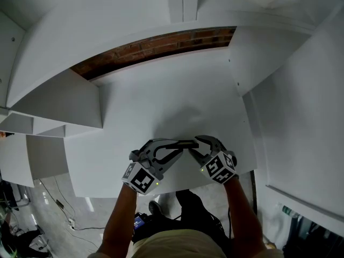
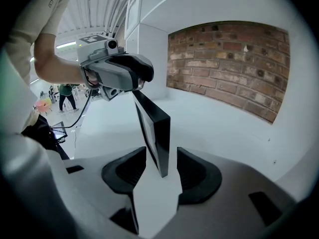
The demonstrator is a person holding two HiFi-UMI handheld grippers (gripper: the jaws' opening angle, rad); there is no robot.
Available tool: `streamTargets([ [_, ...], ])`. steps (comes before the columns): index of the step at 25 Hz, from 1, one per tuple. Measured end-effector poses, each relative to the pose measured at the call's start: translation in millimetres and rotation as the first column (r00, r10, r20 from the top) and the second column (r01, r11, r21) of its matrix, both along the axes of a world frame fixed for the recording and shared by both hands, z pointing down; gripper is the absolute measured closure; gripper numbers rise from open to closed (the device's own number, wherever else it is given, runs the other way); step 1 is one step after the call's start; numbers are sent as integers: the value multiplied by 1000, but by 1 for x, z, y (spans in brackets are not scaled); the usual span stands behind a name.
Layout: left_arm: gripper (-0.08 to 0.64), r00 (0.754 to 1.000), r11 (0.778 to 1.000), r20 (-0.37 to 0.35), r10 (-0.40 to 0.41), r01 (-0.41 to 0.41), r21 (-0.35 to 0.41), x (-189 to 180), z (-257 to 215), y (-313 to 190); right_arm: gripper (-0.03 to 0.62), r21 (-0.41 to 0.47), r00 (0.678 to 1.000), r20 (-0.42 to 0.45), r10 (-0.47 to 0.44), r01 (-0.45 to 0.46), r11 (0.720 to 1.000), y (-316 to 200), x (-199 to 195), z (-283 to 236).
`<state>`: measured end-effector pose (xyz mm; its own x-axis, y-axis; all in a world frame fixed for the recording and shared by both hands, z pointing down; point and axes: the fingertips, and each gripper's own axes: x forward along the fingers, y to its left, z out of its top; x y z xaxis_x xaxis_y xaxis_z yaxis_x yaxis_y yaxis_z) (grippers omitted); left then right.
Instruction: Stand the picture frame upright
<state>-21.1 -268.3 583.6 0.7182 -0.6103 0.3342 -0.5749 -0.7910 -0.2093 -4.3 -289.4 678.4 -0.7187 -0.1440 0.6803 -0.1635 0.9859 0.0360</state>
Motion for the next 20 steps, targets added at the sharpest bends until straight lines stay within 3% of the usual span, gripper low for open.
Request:
streamTargets([
  [4, 482, 999, 999, -37, -30, 31, 24, -10, -14, 1, 410, 9, 1000, 7, 26, -27, 1000, 0, 6, -6],
  [7, 482, 1000, 1000, 13, -27, 27, 5, -12, -8, 6, 419, 24, 998, 44, 34, -35, 999, 3, 5, -14],
  [8, 482, 999, 1000, 28, -25, 26, -5, -11, -6, 7, 484, 24, 998, 60, 31, -33, 999, 5, 3, -17],
  [9, 482, 999, 1000, 35, -26, 27, -11, -10, -4, 8, 498, 19, 997, 72, 28, -30, 999, 6, 2, -18],
  [20, 482, 995, 995, -9, -100, 100, -29, -25, -5, 8, 502, -43, 996, 84, 26, -23, 999, 0, -3, -17],
])
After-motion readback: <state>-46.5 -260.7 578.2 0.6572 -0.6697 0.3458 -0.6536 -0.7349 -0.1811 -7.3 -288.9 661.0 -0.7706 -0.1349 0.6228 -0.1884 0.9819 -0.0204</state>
